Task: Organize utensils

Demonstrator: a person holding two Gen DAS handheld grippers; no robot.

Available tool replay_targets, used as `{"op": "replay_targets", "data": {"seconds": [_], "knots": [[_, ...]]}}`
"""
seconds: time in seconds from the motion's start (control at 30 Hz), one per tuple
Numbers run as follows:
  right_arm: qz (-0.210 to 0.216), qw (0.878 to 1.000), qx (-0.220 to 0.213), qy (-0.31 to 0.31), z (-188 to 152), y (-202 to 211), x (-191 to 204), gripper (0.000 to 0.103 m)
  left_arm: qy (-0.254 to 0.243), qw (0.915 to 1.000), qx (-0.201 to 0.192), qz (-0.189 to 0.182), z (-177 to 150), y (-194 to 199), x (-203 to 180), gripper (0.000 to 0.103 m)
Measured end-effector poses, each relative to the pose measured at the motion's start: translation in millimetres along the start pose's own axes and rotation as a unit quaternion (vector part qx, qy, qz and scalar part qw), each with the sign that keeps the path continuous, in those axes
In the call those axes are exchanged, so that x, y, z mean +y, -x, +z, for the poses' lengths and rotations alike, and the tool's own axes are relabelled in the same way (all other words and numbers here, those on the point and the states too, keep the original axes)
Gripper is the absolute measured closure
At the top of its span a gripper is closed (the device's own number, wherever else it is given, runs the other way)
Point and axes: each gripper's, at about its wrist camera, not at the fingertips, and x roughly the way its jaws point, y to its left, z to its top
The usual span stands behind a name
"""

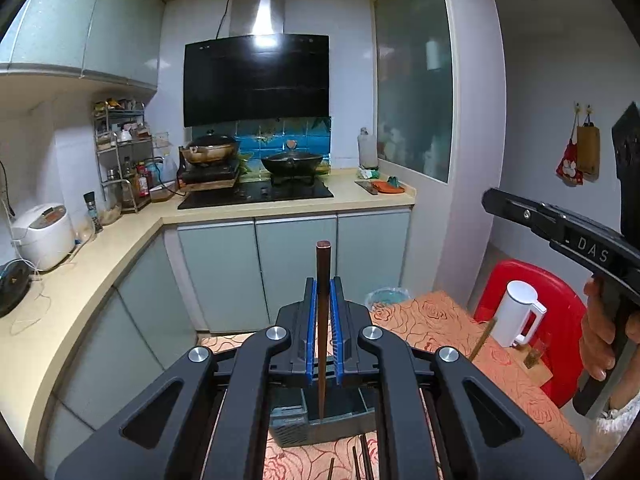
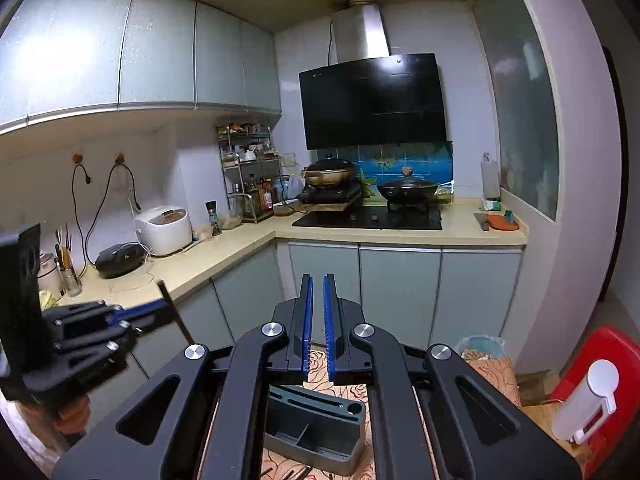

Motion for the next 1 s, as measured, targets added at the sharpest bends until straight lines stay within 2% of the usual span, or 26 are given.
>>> {"op": "replay_targets", "data": {"seconds": [0.23, 0.43, 0.6, 0.67, 0.73, 1.0], "knots": [[0.01, 1.0, 0.022, 0.002, -14.9, -18.2, -2.6, 0.097, 0.011, 0.9996, 0.025, -0.008, -15.6, -41.5, -0.1, 0.097], [0.011, 0.999, 0.034, -0.005, -31.4, -14.4, -11.4, 0.097, 0.003, 0.9994, 0.035, 0.006, -34.8, -68.8, -2.2, 0.097], [0.007, 0.999, 0.042, -0.006, -41.8, -5.5, -19.4, 0.097, 0.005, 0.998, 0.061, 0.016, -59.8, -84.5, -0.2, 0.096], [0.005, 0.999, 0.046, -0.005, -46.8, -1.8, -23.0, 0.097, 0.012, 0.9975, 0.068, 0.018, -65.9, -86.3, 3.0, 0.086], [0.004, 0.999, 0.052, -0.008, -51.8, -0.3, -28.2, 0.097, 0.019, 0.9975, 0.064, 0.025, -67.4, -83.4, 6.6, 0.051], [-0.021, 0.996, 0.073, -0.047, -80.5, 10.3, -60.1, 0.095, 0.011, 0.9985, 0.034, 0.042, -75.2, -50.0, 3.4, 0.034]]}}
